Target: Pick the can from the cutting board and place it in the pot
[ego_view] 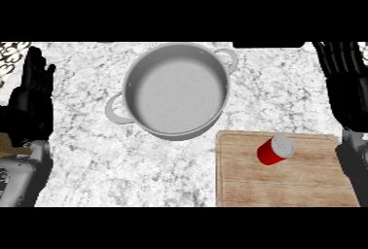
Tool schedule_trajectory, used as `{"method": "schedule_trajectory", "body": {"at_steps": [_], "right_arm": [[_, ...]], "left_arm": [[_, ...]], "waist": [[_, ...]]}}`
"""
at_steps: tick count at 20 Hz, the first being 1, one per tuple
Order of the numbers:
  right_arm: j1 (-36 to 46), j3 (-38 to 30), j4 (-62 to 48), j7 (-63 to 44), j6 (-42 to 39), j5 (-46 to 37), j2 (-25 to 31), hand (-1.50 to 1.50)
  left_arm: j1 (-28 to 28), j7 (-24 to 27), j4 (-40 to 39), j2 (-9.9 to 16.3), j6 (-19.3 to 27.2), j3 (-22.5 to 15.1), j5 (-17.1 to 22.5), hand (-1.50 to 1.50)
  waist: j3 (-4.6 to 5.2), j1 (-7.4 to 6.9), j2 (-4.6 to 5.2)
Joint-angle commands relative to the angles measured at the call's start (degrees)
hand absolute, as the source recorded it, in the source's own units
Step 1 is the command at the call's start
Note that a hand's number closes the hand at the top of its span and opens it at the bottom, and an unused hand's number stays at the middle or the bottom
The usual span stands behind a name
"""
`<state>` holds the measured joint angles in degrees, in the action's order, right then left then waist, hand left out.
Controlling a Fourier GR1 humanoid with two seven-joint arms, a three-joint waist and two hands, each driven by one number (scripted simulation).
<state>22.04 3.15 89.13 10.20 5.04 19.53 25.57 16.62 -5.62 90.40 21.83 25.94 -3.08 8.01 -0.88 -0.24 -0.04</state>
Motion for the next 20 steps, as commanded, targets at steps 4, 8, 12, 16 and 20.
{"method": "schedule_trajectory", "body": {"at_steps": [4,8,12,16,20], "right_arm": [[-3.5,7.6,1.0,-8.6,-1.3,-4.5,0.8,1.5],[-5.4,2.9,-1.5,-8.6,14.7,-21.5,8.1,1.5],[-14.7,12.5,5.5,-6.1,28.6,-33.0,-2.8,-1.5],[-23.3,16.6,19.5,-15.4,30.8,-42.6,1.0,-1.5],[-23.4,20.8,26.3,-32.2,22.1,-52.1,6.7,-1.5]], "left_arm": [[-7.0,-1.6,-10.1,6.3,-5.4,-1.0,-4.0,0.0],[-12.9,-7.5,-12.9,6.8,-6.5,-2.3,-3.2,0.0],[-11.6,-12.5,-12.4,8.2,-8.8,-2.4,-2.1,0.0],[-15.4,-14.7,-6.2,8.3,-7.2,-3.3,-4.0,0.0],[-13.2,-12.2,-11.0,7.9,-8.9,-1.9,-3.3,0.0]], "waist": [[0.99,0.45,0.27],[1.3,3.24,-0.31],[0.94,2.19,-0.48],[0.94,1.29,-0.64],[1.2,1.52,-0.48]]}}
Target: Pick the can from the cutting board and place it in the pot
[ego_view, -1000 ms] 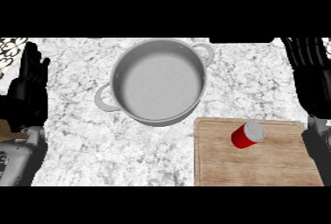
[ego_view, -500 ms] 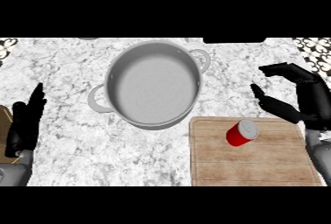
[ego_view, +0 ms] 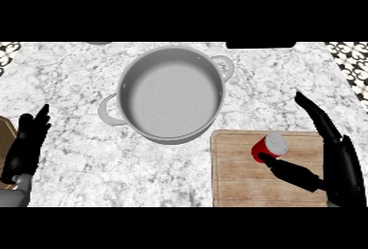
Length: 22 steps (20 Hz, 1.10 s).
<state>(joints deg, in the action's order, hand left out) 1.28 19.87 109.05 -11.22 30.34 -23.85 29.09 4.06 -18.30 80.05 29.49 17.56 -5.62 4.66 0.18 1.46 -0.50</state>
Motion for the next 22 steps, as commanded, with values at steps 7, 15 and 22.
{"method": "schedule_trajectory", "body": {"at_steps": [7,15,22], "right_arm": [[1.4,2.7,17.5,-35.6,-25.1,-9.8,13.0,-1.5],[10.7,5.3,21.7,-57.4,-45.8,5.1,12.3,-1.5],[14.5,7.3,15.5,-61.4,-47.0,7.2,9.8,-1.5]], "left_arm": [[0.2,-1.0,1.4,0.0,-0.5,-0.3,-1.0,0.0],[0.0,-2.6,2.6,0.4,-2.3,-0.2,-0.8,0.0],[5.1,-4.2,-0.8,-1.1,-2.5,0.5,-1.9,0.0]], "waist": [[0.24,-0.8,0.08],[0.04,-2.71,0.5],[-0.09,-1.58,0.62]]}}
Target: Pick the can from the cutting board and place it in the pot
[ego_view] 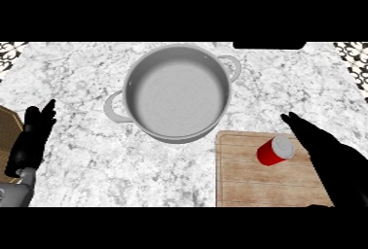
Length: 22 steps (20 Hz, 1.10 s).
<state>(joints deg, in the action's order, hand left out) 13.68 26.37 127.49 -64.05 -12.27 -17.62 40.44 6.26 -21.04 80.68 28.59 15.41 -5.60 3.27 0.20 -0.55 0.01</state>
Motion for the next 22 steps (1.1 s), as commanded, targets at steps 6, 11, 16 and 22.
{"method": "schedule_trajectory", "body": {"at_steps": [6,11,16,22], "right_arm": [[1.8,0.3,-6.8,-7.0,-4.1,0.5,-3.2,-1.5],[2.9,1.1,-11.3,-6.3,-4.5,-2.3,-6.0,-1.5],[-0.3,0.9,-15.4,0.8,-3.8,-6.9,-7.6,-1.5],[-0.4,0.4,-17.5,2.3,-5.8,-12.3,-12.0,-1.5]], "left_arm": [[-1.4,3.0,-1.9,-2.2,-0.3,1.1,-1.2,0.0],[-1.8,0.8,1.4,-2.2,-0.7,1.6,-1.8,0.0],[1.7,-2.6,0.3,-1.9,-2.6,3.0,-2.4,0.0],[-2.0,0.0,1.8,-3.4,-3.9,4.2,-4.3,0.0]], "waist": [[-0.14,0.43,0.05],[-0.17,0.18,-0.04],[-0.21,0.5,-0.03],[-0.2,0.47,-0.08]]}}
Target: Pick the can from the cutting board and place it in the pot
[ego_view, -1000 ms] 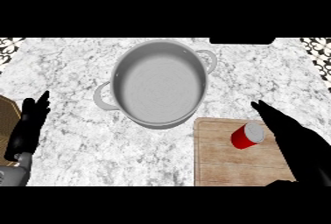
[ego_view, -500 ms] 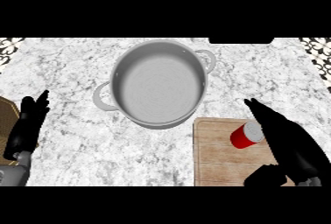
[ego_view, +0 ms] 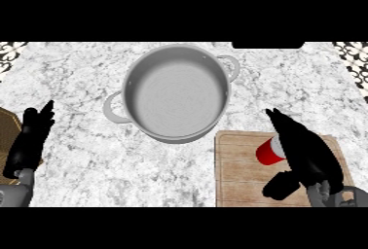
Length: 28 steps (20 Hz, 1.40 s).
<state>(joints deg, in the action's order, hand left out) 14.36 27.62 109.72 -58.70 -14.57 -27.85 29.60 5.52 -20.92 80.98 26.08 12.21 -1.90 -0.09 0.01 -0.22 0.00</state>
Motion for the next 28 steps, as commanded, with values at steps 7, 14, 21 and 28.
{"method": "schedule_trajectory", "body": {"at_steps": [7,14,21,28], "right_arm": [[-0.2,-2.8,-6.7,-2.0,-5.7,-2.7,-4.0,-1.5],[-0.6,-6.2,-9.5,2.7,-7.2,-6.6,-7.7,-1.5],[-4.4,-7.0,-12.4,6.8,-5.6,-11.0,-11.3,-1.5],[-6.6,-6.2,-13.5,7.8,-4.1,-14.9,-15.7,-1.5]], "left_arm": [[-0.1,-0.2,-0.1,-0.3,-2.9,3.5,-0.3,0.0],[1.6,-0.9,-0.5,-3.3,-2.7,4.6,-3.4,0.0],[1.4,-2.3,0.3,-3.3,-5.5,6.4,-5.2,0.0],[-1.0,-2.0,4.0,-4.0,-7.0,7.8,-5.6,0.0]], "waist": [[0.01,0.14,0.02],[0.0,0.26,-0.01],[-0.01,0.26,-0.01],[-0.02,0.16,-0.06]]}}
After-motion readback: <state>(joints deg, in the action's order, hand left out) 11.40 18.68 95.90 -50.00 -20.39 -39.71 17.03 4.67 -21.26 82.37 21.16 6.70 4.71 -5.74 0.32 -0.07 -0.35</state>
